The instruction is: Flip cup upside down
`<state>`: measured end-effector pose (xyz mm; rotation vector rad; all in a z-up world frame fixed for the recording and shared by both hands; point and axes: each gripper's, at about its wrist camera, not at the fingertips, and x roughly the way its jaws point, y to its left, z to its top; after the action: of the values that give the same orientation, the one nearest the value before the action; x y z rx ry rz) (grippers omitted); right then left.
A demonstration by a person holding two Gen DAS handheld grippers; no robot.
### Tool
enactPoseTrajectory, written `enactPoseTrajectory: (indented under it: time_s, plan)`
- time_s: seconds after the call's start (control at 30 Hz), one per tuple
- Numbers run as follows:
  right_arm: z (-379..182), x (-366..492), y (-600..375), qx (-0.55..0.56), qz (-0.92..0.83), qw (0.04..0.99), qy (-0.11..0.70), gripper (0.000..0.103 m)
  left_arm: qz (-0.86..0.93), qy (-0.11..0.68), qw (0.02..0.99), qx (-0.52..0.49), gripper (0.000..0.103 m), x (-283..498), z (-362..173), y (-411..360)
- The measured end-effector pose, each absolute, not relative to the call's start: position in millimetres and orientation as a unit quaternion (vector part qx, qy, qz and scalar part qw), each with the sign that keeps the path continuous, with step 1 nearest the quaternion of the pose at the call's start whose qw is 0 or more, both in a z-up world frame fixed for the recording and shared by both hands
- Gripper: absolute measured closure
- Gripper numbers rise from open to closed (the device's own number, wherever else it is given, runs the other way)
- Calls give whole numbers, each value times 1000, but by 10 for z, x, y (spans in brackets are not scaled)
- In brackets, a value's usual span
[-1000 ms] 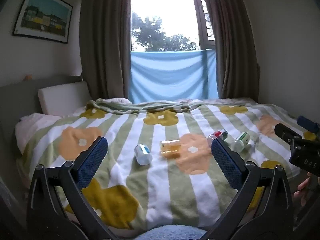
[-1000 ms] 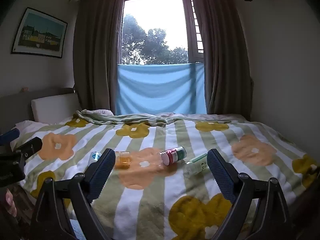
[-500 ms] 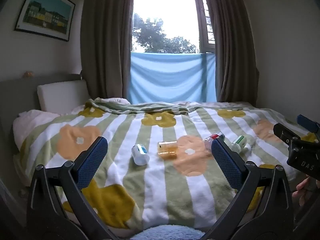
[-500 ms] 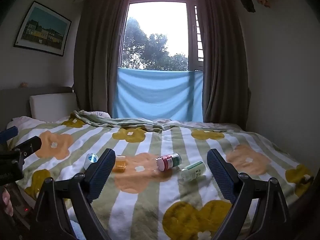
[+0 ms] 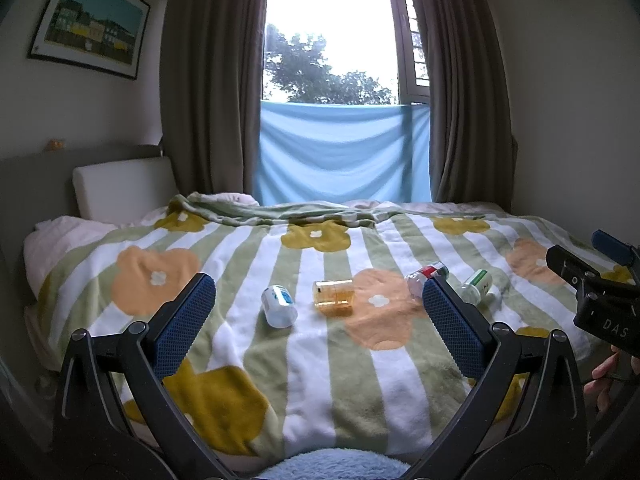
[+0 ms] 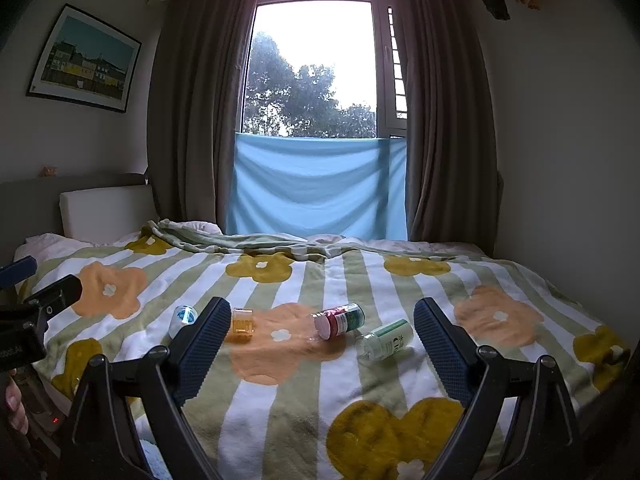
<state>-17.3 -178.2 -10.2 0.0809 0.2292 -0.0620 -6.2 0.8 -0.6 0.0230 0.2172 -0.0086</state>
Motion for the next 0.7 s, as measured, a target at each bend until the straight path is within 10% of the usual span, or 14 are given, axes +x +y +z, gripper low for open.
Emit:
enactPoseTrajectory:
  time_s: [0.7]
  plan:
    - [-90,-197,-1764,41,-36,992,118,11,-6,105,994,7,0,-85,-34,3]
